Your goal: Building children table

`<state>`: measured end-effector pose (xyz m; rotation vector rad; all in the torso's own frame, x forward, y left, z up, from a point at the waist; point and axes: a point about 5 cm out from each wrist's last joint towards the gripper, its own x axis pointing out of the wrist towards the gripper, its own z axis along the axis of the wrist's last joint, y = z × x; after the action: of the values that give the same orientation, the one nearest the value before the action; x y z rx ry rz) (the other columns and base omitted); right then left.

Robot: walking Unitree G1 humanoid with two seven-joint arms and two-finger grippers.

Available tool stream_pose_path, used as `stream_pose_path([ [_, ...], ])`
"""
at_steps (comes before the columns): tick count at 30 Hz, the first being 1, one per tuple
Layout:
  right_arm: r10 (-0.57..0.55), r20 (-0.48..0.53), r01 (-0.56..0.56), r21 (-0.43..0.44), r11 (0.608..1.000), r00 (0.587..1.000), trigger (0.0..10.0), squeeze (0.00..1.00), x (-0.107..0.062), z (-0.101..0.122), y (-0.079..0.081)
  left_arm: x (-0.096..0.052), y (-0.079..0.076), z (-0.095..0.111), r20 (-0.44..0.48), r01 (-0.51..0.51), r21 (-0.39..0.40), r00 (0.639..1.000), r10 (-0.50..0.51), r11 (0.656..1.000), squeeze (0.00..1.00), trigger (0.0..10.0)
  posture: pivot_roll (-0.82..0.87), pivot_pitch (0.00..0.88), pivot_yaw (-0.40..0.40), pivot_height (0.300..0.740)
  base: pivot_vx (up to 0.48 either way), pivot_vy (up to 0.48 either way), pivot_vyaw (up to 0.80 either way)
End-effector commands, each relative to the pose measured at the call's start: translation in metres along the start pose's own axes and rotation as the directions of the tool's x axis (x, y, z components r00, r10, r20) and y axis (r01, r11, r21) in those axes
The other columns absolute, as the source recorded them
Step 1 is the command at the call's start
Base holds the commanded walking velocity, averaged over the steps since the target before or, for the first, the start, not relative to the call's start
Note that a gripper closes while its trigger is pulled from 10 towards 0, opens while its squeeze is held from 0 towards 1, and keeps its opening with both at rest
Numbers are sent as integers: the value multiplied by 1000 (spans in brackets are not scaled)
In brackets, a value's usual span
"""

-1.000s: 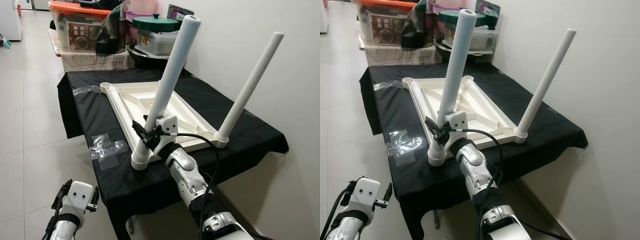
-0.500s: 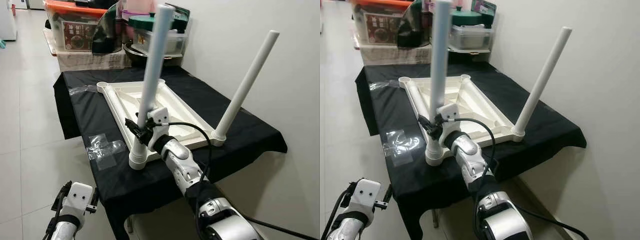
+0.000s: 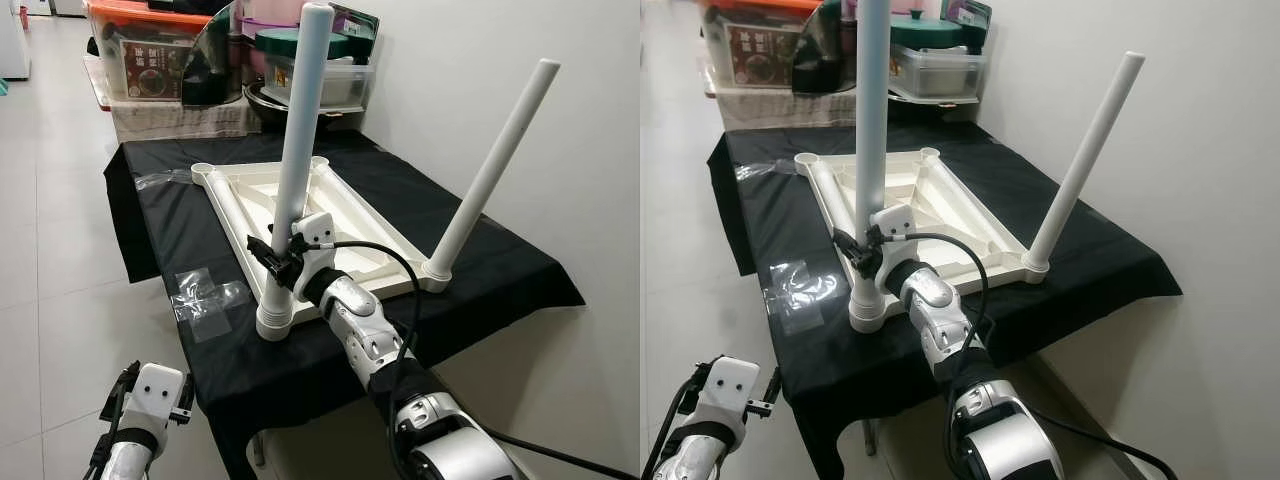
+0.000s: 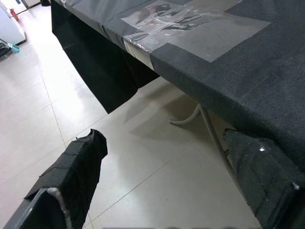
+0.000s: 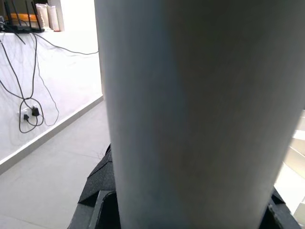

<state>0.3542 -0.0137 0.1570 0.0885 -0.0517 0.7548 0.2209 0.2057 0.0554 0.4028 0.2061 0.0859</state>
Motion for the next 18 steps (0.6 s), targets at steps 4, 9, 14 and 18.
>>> stream_pose_path([
  [4, -10, -276, 58, 166, 984, 961, 0, 0, -25, -72, 12, 2, -8, 2, 17, 37, 10, 999, -37, 999, 0, 10000, 116, 0, -148, 740, 0, 0, 0],
  [9, -38, -260, 82, 160, 984, 965, 10000, 0, -23, -68, 11, 2, -8, 2, 18, 40, 13, 999, -40, 999, 0, 10000, 115, 0, -146, 740, 0, 0, 0],
  [14, -52, -256, 88, 132, 987, 965, 10000, 0, -22, -66, 9, 3, -8, 2, 19, 41, 15, 999, -41, 999, 0, 10000, 115, 0, -145, 740, 0, 0, 0],
  [18, -55, -262, 87, 113, 990, 964, 10000, 0, -21, -64, 8, 3, -8, 2, 18, 42, 16, 999, -42, 999, 0, 10000, 116, 0, -146, 740, 0, 0, 0],
])
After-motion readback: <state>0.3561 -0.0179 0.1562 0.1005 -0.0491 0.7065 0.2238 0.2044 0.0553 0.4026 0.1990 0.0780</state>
